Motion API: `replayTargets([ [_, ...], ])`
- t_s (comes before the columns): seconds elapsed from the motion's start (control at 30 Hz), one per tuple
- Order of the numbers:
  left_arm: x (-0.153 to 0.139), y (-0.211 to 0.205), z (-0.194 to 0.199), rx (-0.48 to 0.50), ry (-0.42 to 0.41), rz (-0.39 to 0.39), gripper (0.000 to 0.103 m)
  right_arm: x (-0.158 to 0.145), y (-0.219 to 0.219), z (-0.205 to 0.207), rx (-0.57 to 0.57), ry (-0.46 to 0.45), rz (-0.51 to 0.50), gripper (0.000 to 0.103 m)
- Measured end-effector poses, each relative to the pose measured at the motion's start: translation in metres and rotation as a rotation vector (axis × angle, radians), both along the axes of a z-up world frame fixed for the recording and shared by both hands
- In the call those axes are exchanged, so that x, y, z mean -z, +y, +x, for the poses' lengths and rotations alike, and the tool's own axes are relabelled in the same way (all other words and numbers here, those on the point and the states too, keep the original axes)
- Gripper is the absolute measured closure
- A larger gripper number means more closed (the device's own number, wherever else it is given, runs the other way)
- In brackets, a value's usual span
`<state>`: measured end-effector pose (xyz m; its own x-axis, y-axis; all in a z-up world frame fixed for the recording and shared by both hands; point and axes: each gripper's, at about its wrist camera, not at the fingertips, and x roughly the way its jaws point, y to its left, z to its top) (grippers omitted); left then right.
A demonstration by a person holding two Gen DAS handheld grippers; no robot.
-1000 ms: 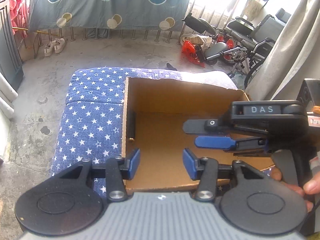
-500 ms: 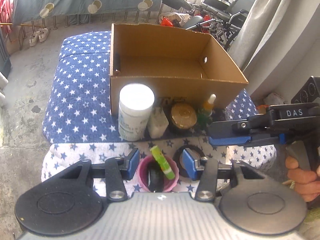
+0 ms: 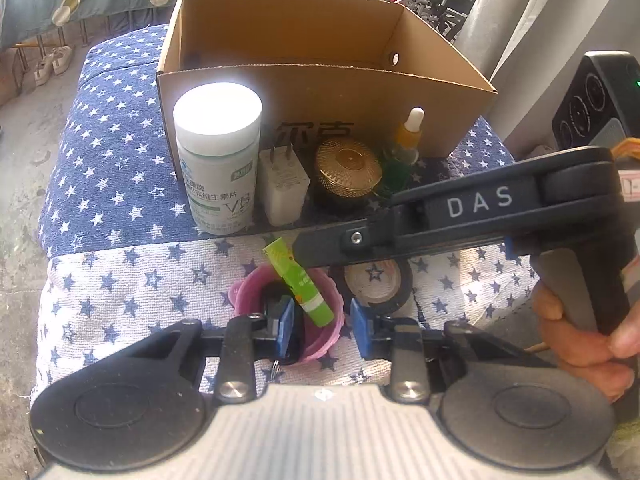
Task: Organize rigid objects
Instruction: 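Grasp the green tube with the right gripper, then carry the green tube into the box and open the right gripper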
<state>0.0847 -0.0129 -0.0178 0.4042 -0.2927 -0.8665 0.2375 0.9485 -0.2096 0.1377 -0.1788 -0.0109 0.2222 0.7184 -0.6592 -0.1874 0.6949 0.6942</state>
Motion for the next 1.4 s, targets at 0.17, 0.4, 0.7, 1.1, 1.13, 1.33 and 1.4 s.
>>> replayTargets([
  [0.17, 0.01, -0.003, 0.011, -0.012, 0.014, 0.015, 0.072, 0.007, 0.007, 0.009, -0.012, -0.002, -0.023, 0.078],
  [0.4, 0.021, -0.008, 0.022, -0.029, 0.017, 0.04, 0.072, 0.022, 0.017, 0.02, -0.04, 0.01, -0.035, 0.078],
  [0.7, 0.022, -0.01, 0.028, -0.049, 0.01, 0.061, 0.079, 0.029, 0.014, 0.023, -0.038, -0.009, -0.045, 0.088],
  [1.1, -0.011, -0.016, 0.009, -0.047, -0.074, 0.064, 0.085, -0.005, -0.001, 0.002, -0.021, -0.095, -0.028, 0.091],
  [1.13, -0.016, -0.016, 0.006, -0.047, -0.086, 0.062, 0.085, -0.012, -0.002, 0.0, -0.02, -0.108, -0.025, 0.091],
  [1.33, -0.068, -0.016, 0.006, -0.038, -0.187, 0.055, 0.085, -0.069, -0.008, -0.004, -0.013, -0.214, 0.004, 0.091],
  [1.4, -0.086, -0.015, 0.013, -0.032, -0.221, 0.054, 0.085, -0.09, -0.01, 0.001, -0.011, -0.257, 0.015, 0.091],
])
